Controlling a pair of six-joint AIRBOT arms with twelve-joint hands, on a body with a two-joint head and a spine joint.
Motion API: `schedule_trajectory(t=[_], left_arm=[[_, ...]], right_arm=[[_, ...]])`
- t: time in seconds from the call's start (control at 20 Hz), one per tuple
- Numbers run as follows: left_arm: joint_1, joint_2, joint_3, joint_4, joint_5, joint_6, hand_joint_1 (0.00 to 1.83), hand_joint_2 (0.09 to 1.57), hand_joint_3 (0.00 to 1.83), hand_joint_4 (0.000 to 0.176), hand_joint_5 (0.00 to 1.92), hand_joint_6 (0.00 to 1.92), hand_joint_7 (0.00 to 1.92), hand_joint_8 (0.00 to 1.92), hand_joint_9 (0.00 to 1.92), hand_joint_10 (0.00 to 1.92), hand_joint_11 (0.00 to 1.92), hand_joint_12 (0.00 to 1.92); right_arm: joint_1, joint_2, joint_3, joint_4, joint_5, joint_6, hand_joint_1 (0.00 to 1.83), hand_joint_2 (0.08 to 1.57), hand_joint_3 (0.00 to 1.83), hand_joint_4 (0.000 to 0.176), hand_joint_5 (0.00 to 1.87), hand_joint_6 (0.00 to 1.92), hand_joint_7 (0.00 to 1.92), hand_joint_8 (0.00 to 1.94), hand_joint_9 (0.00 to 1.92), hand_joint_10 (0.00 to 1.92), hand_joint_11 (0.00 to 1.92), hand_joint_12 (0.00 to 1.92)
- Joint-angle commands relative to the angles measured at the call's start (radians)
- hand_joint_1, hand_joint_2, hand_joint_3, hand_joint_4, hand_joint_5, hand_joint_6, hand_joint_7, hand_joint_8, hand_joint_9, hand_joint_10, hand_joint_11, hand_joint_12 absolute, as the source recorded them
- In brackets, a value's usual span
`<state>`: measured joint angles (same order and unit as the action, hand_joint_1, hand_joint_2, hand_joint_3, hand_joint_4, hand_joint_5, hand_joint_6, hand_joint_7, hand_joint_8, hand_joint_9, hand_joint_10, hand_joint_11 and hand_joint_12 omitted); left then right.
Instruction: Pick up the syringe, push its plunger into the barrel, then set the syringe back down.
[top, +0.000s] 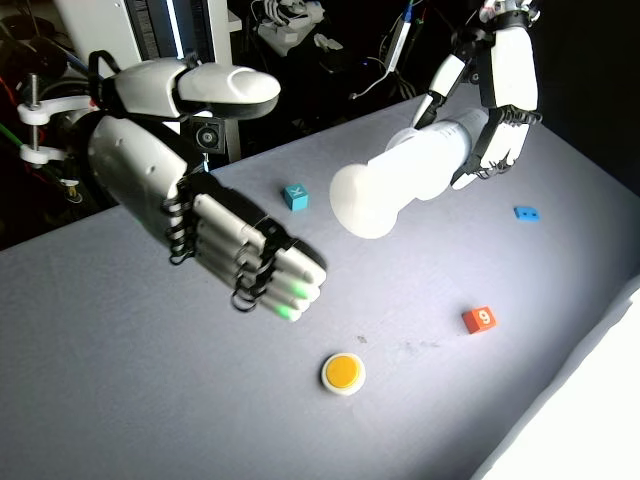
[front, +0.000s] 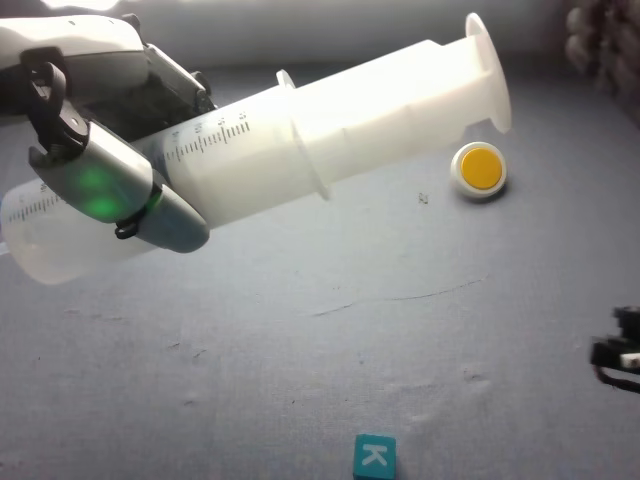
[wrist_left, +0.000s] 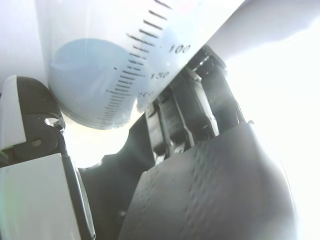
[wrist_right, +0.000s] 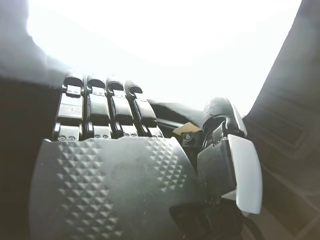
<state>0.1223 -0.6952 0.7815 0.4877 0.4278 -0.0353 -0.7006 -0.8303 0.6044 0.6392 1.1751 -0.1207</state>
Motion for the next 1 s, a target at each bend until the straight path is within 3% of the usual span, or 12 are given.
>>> schedule_trajectory(t=[0.0,0.3,0.95], left_arm=[[-0.018,0.003,-0.004,0.015,-0.094,-0.013,1.36,1.16,0.00,0.000,0.85,1.30,0.99,0.88,0.76,1.31,0.46,1.38],[-0.025,0.002,-0.023,0.015,-0.094,-0.013,1.36,1.16,0.00,0.000,0.84,1.30,0.98,0.88,0.76,1.33,0.44,1.39],[-0.022,-0.001,-0.023,0.017,-0.084,-0.013,1.36,1.16,0.00,0.000,0.85,1.29,0.99,0.86,0.73,1.36,0.42,1.43]], right_arm=[[0.018,-0.004,0.011,-0.044,0.094,0.000,0.00,1.16,0.00,0.000,0.00,0.00,0.00,0.00,0.00,0.00,0.00,0.00],[0.080,-0.106,0.059,-0.095,0.098,-0.093,0.00,1.15,0.00,0.000,0.00,0.00,0.00,0.00,0.00,0.00,0.00,0.00],[0.098,-0.250,0.059,-0.094,0.075,-0.191,0.00,1.16,0.00,0.000,0.00,0.00,0.00,0.00,0.00,0.00,0.00,0.00]])
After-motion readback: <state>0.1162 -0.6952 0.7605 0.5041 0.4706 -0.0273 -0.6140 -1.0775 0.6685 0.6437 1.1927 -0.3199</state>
